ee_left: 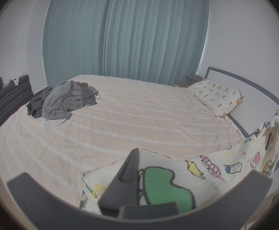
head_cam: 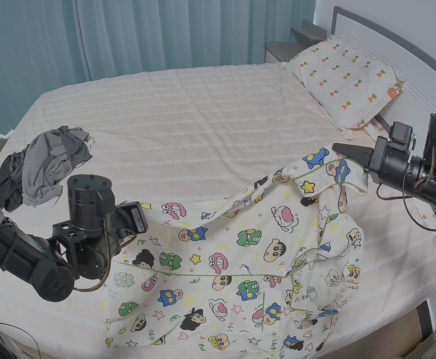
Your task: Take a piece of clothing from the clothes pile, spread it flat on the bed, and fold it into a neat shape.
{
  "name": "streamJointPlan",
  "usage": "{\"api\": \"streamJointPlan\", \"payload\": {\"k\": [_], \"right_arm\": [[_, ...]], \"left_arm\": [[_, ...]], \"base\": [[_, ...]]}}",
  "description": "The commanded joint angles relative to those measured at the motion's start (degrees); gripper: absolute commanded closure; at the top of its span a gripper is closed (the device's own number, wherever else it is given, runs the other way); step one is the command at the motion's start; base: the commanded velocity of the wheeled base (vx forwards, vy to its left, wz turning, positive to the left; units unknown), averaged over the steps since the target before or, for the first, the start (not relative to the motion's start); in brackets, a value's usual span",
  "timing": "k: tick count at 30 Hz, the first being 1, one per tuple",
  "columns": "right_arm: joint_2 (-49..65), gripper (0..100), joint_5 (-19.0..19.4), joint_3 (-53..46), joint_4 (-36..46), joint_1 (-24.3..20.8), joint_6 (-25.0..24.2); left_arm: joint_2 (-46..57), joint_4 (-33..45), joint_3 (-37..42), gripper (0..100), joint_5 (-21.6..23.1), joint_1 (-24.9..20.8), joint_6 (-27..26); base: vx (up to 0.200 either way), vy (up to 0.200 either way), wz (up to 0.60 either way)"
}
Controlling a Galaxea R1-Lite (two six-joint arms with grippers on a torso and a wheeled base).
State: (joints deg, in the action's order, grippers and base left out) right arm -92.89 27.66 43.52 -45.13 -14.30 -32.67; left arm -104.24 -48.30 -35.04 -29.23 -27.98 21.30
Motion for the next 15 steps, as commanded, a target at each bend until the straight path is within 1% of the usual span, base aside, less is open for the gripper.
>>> {"api": "streamJointPlan", "payload": {"k": [1,4,6,7,8,9,11,15], "right_arm": [[-7.0,100,0.0,0.6,-0.8,0.1,0.3],[-10.4,100,-0.1,0.9,-3.3,0.6,0.3],[-15.2,100,-0.2,0.9,-9.9,1.0,-0.1],[-15.5,100,-0.2,1.0,-10.2,1.0,-0.1],[-19.0,100,-0.2,1.4,-14.5,1.7,-0.1],[-21.5,100,-0.3,2.4,-16.9,1.9,-0.1],[-25.3,100,-0.8,4.4,-18.8,2.1,-0.2],[-31.8,100,-2.3,8.9,-19.3,2.2,-0.2]], "left_arm": [[-7.6,-0.5,-3.5,100,-0.1,1.8,0.1],[-10.7,-0.5,-5.8,100,-0.1,2.8,0.1],[-14.7,-0.5,-8.5,100,0.0,3.5,0.1],[-14.9,-0.5,-8.6,100,0.0,3.5,0.1],[-17.7,-0.5,-10.5,100,0.0,3.8,0.1],[-19.9,-0.5,-12.2,100,0.0,4.0,0.1],[-23.1,-0.4,-15.3,100,-0.1,4.7,0.1],[-28.9,-0.1,-21.7,100,-0.1,7.1,0.2]], "base": [[0.000,0.000,0.00],[0.000,0.000,0.00],[0.000,0.000,0.00],[0.000,0.000,0.00],[0.000,0.000,0.00],[0.000,0.000,0.00],[0.000,0.000,0.00],[0.000,0.000,0.00]]}}
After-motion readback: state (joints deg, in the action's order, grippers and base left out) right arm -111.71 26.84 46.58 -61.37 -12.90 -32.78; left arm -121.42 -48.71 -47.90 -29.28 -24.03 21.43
